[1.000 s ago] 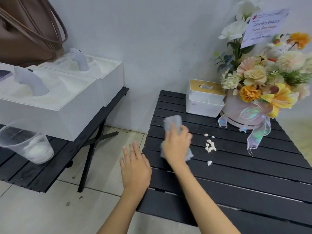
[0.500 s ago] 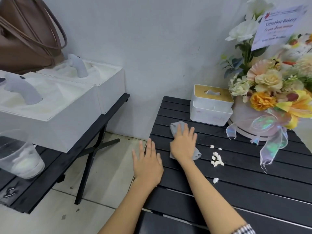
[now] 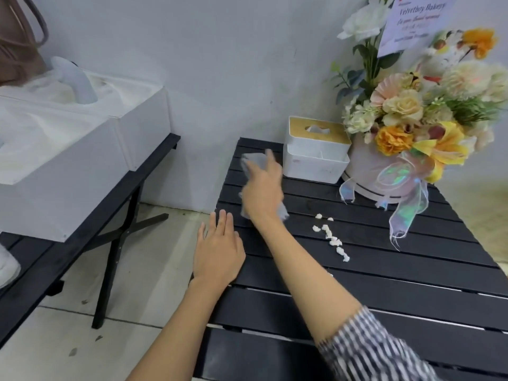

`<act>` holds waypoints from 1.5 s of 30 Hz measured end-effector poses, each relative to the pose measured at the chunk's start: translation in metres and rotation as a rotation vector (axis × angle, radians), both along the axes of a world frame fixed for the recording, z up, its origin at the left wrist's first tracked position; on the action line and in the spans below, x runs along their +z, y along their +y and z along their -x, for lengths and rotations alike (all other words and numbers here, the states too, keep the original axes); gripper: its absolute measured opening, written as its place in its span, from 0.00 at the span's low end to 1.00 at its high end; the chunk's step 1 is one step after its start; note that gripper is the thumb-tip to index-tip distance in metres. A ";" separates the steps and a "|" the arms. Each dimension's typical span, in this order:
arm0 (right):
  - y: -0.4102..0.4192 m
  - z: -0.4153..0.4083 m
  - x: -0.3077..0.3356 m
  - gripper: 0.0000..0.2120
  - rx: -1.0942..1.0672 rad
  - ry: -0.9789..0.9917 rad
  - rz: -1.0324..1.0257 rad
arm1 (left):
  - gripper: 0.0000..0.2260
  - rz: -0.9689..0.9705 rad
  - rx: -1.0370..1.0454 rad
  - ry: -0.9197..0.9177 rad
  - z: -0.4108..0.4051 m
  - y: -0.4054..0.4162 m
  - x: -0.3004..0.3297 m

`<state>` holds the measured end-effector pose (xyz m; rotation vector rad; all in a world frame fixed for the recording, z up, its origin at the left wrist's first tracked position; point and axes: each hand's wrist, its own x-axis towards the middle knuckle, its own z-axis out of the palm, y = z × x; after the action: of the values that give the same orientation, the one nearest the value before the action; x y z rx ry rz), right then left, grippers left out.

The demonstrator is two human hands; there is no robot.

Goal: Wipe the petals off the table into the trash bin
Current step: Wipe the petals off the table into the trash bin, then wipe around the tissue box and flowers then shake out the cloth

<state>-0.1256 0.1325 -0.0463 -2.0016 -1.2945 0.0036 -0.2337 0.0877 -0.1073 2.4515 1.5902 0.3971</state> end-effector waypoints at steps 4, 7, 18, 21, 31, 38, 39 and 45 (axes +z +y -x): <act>0.049 0.007 -0.048 0.21 0.201 -0.177 0.337 | 0.31 -0.083 0.013 -0.016 -0.002 0.001 -0.008; 0.064 -0.010 -0.055 0.25 0.187 -0.186 0.325 | 0.33 -0.089 0.010 -0.004 -0.002 0.004 -0.012; -0.028 -0.066 -0.035 0.29 -0.077 -0.038 0.425 | 0.25 0.014 0.011 0.011 -0.001 0.004 -0.004; -0.067 -0.055 -0.032 0.28 -0.141 0.016 0.429 | 0.23 0.014 0.010 0.029 0.000 0.001 -0.005; -0.032 0.008 -0.044 0.24 0.086 -0.135 0.331 | 0.31 -0.042 0.032 -0.014 -0.002 0.006 -0.008; -0.076 -0.021 -0.043 0.26 -0.092 -0.097 0.364 | 0.23 0.005 0.031 -0.025 -0.001 0.003 -0.005; -0.082 -0.025 -0.039 0.23 -0.089 -0.083 0.361 | 0.23 0.007 0.032 -0.032 0.000 0.003 -0.005; -0.069 -0.072 0.004 0.19 -0.280 -0.097 0.031 | 0.23 0.009 0.038 -0.060 -0.002 0.004 -0.005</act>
<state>-0.0537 0.0637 -0.0426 -2.2176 -1.0673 -0.2096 -0.2318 0.0918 -0.1125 2.3825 1.6121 0.4636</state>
